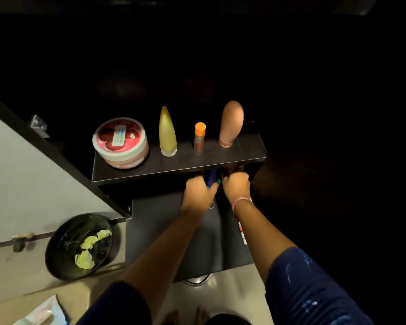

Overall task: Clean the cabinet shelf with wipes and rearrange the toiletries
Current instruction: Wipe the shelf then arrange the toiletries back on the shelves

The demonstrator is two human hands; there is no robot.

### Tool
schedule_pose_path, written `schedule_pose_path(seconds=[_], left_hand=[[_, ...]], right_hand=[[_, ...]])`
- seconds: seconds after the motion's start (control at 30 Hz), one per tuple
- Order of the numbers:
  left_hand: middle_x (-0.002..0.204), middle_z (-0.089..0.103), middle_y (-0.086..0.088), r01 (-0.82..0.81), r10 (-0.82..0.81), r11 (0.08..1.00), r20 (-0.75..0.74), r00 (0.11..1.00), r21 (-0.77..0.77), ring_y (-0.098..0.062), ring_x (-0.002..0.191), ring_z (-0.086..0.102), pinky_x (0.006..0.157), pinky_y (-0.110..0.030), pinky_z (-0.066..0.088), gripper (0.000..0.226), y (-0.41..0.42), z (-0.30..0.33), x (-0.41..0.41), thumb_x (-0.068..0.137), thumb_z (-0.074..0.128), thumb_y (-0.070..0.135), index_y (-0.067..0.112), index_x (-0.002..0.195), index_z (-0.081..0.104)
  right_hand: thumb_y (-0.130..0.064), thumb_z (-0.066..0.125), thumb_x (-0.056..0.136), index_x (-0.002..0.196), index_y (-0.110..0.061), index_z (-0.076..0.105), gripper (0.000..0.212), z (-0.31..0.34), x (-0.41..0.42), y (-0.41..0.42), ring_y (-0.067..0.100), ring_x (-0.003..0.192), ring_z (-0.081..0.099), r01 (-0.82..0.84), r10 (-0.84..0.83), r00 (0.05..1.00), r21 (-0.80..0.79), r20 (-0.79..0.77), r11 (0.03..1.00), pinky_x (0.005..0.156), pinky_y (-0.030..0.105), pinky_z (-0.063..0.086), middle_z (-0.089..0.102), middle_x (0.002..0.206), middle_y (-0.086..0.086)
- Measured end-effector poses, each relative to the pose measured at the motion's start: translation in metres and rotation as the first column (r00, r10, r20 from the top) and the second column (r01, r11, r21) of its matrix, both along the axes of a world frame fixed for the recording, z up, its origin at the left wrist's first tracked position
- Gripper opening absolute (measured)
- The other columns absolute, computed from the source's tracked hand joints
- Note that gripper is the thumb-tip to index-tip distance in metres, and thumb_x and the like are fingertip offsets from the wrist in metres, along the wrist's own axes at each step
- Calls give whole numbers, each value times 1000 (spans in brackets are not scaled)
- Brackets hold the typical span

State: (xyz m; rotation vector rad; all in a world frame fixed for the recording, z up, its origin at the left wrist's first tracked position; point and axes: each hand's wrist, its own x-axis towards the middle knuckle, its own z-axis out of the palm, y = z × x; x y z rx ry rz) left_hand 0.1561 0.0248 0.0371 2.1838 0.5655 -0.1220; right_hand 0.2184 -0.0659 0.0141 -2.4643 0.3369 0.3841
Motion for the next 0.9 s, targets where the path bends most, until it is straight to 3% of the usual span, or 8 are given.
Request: schedule_pose_path(seconds=[0.1,0.23,0.37,0.43,0.5,0.6,0.73,0.9], left_hand=[[136,50,-17,-1,3,999,-52,999,38,-31,126,46,102,-29,33,48,-7,-14,32,90,57,27,4,131,49],[135,51,-8,47,-47,996,-5,999,77,-27,127,47,95,-26,38,43,-12,-29,46,91,57,22,12,132,49],[150,34,-12,98,-104,991,67,992,87,-23,139,30,109,-18,15,44,-12,-31,52,99,43,21,7,140,37],[143,44,-14,161,-164,981,21,986,107,-25,133,39,96,-7,32,41,-9,-38,51,98,44,24,6,135,46],[134,55,-12,186,-188,975,0,982,125,-24,125,50,76,1,38,37,-7,-36,43,94,52,23,5,126,56],[123,62,-11,-43,40,998,77,996,36,-25,117,56,92,-20,39,35,-1,-24,40,85,64,16,6,118,60],[106,67,-16,-44,42,999,140,989,10,-30,101,63,87,-34,49,33,11,-8,7,75,67,12,1,106,64],[103,61,-12,27,-32,999,212,977,26,-23,94,61,80,-12,37,35,25,12,-69,71,71,7,5,106,64]], right_hand=[[-18,53,93,111,3,59,29,-7,7,0,39,108,59,110,-105,993,107,-50,988,84,36,48,60,116,24],[-19,53,92,112,1,59,29,-16,12,-2,37,108,59,210,-191,974,176,-123,962,76,30,43,61,117,22],[-17,49,94,110,7,56,30,-10,7,0,39,109,58,170,-164,985,126,-63,977,86,36,47,58,117,24],[-16,45,95,108,10,54,30,-4,-2,1,40,106,59,99,-102,994,53,46,994,86,40,48,58,115,26],[-15,42,96,108,5,50,26,1,-14,-1,40,104,59,66,-73,988,60,135,996,82,40,47,59,113,24],[-18,44,96,117,-4,48,25,8,-36,-6,39,103,58,4,-37,971,138,237,990,80,39,45,61,113,21],[-18,50,94,129,-16,50,35,17,-75,-18,36,104,59,-74,-5,932,205,363,976,84,37,46,64,116,15],[-28,53,93,124,-25,55,31,37,-130,-29,31,97,65,-118,30,918,201,396,973,78,35,51,69,108,9]])
